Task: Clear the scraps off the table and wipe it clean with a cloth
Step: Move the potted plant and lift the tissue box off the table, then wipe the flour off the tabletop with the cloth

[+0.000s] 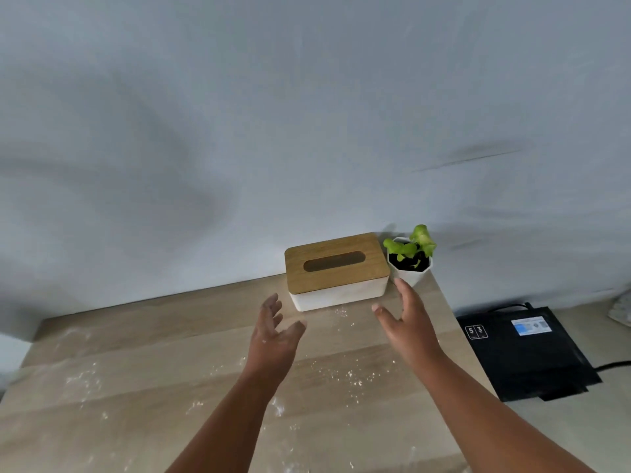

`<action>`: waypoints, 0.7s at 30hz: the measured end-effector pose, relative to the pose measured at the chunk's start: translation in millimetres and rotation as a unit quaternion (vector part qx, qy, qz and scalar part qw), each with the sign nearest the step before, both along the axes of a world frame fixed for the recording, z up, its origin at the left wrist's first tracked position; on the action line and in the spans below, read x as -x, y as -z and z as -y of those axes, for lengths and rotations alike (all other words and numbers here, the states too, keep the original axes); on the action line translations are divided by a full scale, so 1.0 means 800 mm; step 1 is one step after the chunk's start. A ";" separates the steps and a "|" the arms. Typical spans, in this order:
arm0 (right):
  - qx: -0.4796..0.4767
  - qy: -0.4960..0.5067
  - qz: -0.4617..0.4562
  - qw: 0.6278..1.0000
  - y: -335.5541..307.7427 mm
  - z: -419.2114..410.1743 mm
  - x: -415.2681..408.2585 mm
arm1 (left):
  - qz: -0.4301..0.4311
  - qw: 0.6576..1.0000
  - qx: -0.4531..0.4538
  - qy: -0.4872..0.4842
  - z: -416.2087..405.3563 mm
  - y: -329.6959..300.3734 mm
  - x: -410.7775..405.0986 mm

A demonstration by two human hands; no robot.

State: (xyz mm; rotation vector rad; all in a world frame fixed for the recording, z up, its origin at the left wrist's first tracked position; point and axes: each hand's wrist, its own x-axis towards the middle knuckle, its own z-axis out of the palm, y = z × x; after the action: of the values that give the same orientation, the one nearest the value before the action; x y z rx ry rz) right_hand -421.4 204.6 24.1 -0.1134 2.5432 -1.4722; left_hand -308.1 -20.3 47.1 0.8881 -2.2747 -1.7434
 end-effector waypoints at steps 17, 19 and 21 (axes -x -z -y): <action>-0.268 -0.085 -0.074 0.957 0.048 -0.176 -0.265 | 0.029 0.984 0.150 0.096 -0.095 0.048 -0.275; -0.321 -0.091 -0.075 0.940 0.054 -0.205 -0.290 | 0.032 0.978 0.172 0.110 -0.110 0.058 -0.307; -0.372 -0.109 -0.059 0.920 0.062 -0.229 -0.314 | 0.032 0.972 0.191 0.131 -0.123 0.069 -0.337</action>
State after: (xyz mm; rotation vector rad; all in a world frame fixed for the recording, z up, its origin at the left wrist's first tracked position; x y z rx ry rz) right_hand -170.3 387.4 -25.3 -0.3576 2.8760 -0.3666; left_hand -38.6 78.1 -8.0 0.5986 -2.7436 -1.2939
